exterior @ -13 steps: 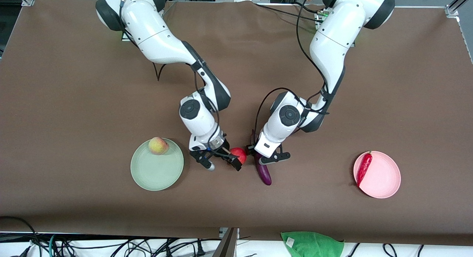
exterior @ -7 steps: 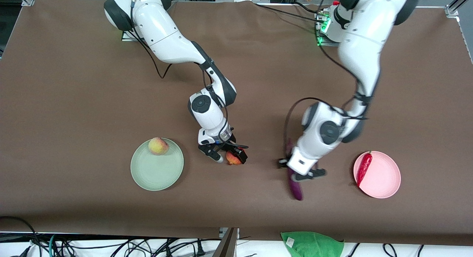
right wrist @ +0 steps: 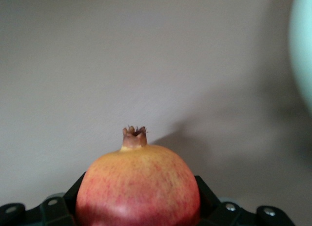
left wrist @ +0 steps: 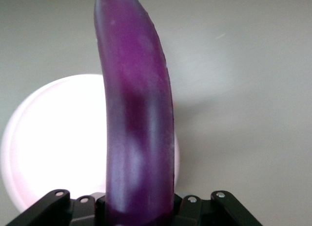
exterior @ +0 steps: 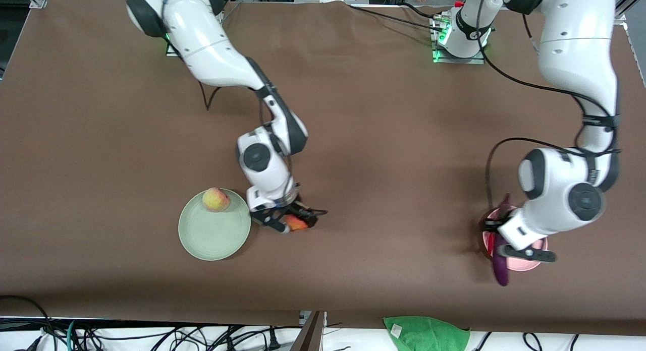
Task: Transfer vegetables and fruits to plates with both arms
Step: 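Carry the eggplant to the pink plate while the right gripper lifts the apple, then lower the eggplant onto the pink plate while the right gripper sets the apple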
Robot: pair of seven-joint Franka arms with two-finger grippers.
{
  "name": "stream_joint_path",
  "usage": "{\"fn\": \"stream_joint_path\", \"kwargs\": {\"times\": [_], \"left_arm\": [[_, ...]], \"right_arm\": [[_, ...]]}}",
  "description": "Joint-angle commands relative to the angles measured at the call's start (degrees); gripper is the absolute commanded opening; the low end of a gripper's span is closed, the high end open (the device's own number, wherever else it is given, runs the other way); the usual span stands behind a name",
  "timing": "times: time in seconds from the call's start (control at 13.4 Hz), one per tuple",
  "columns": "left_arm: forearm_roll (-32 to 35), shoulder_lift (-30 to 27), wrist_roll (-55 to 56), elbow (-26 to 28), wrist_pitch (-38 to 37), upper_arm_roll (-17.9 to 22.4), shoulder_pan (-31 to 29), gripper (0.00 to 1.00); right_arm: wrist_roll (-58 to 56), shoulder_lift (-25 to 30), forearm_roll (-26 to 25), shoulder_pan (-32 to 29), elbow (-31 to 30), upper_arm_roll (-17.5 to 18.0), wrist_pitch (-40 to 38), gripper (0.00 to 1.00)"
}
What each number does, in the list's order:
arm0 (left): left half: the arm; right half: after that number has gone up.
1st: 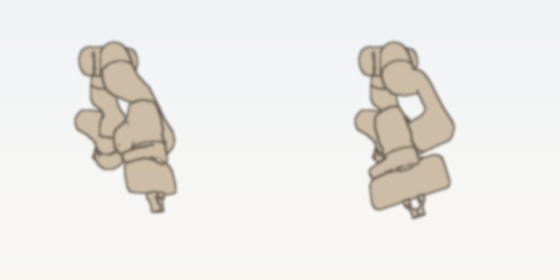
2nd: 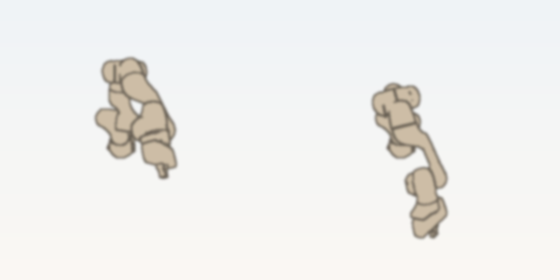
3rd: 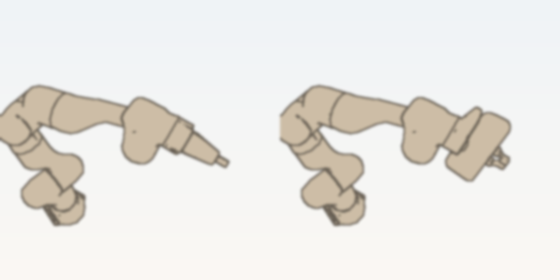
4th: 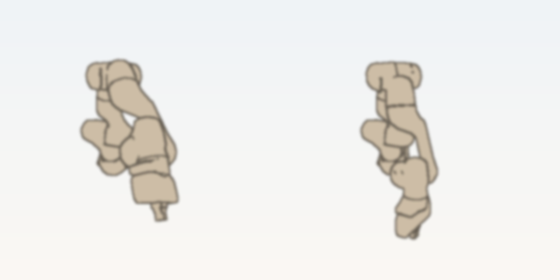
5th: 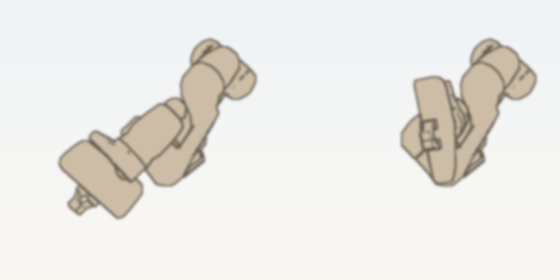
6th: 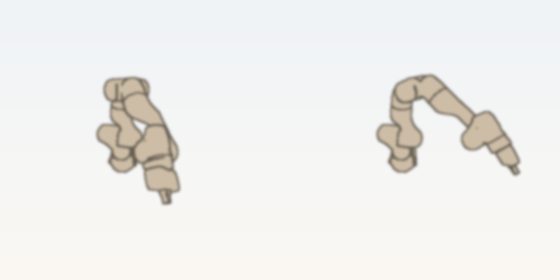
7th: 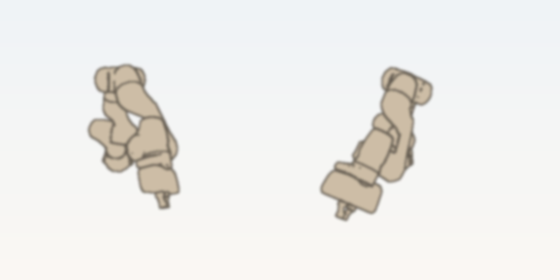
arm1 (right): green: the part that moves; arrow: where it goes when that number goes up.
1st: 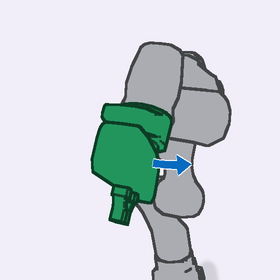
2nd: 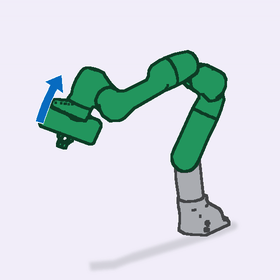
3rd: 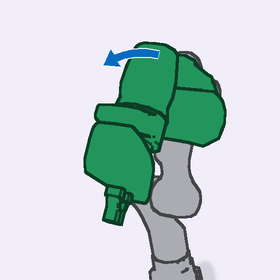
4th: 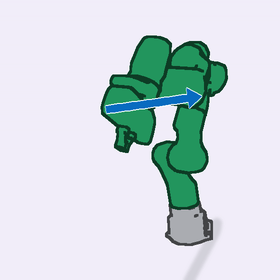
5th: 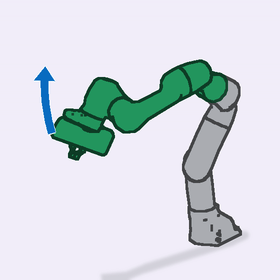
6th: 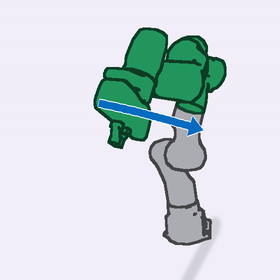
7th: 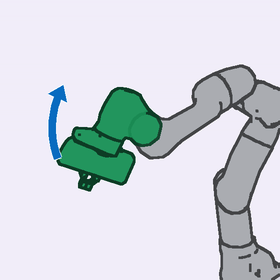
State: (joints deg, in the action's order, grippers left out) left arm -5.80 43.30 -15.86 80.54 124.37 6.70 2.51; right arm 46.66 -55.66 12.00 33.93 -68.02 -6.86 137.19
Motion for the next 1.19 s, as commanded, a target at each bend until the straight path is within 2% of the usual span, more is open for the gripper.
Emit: {"fn": "stream_joint_path", "kwargs": {"times": [0.0,0.15,0.22,0.3,0.37,0.45,0.52,0.6,0.75,0.9,1.12], "left_arm": [[-1.93,-0.42,-9.43,2.42,0.52,0.59,-3.55,0.00],[-1.93,0.38,-10.16,3.39,1.22,0.59,-4.88,0.00],[-1.93,0.64,-10.24,3.83,1.66,0.59,-5.14,0.00],[-1.93,0.90,-10.24,4.19,1.75,0.59,-5.58,0.00],[-2.11,1.78,-10.24,4.19,1.75,0.59,-5.76,0.00],[-3.67,2.05,-10.24,4.10,1.75,0.59,-5.76,0.03],[-4.65,2.57,-10.24,3.93,1.75,0.59,-5.67,0.16],[-4.66,2.66,-10.24,3.58,1.75,0.59,-5.67,0.34],[-5.18,2.40,-9.81,2.96,1.67,0.59,-5.59,1.00],[-5.89,1.44,-8.84,-0.97,-0.69,0.51,-4.89,1.00],[-5.36,-0.49,-5.86,-7.56,-13.50,0.50,-4.79,1.00]], "right_arm": [[-13.21,7.22,-0.39,-5.61,-2.56,0.01,-14.18,0.00],[-19.30,8.46,-0.31,-8.34,-2.99,-0.09,-19.75,0.00],[-20.71,8.73,-0.39,-8.88,-4.04,-0.96,-19.85,0.00],[-22.90,8.64,-0.48,-8.97,-4.75,-2.27,-19.42,0.13],[-26.23,8.29,-0.83,-9.58,-5.02,-2.81,-18.55,0.44],[-29.22,8.29,-1.10,-10.72,-5.02,-2.81,-17.49,0.98],[-30.91,8.29,-1.18,-11.16,-4.76,-2.90,-17.13,1.00],[-32.14,8.46,-1.10,-11.26,-4.49,-3.07,-17.22,1.00],[-32.42,8.99,-1.01,-11.34,-3.53,-3.60,-18.35,1.00],[-32.16,10.56,-0.83,-11.34,-3.09,-3.78,-21.25,1.00],[-32.33,16.00,-1.01,-11.52,-3.52,-4.13,-24.14,1.00]]}}
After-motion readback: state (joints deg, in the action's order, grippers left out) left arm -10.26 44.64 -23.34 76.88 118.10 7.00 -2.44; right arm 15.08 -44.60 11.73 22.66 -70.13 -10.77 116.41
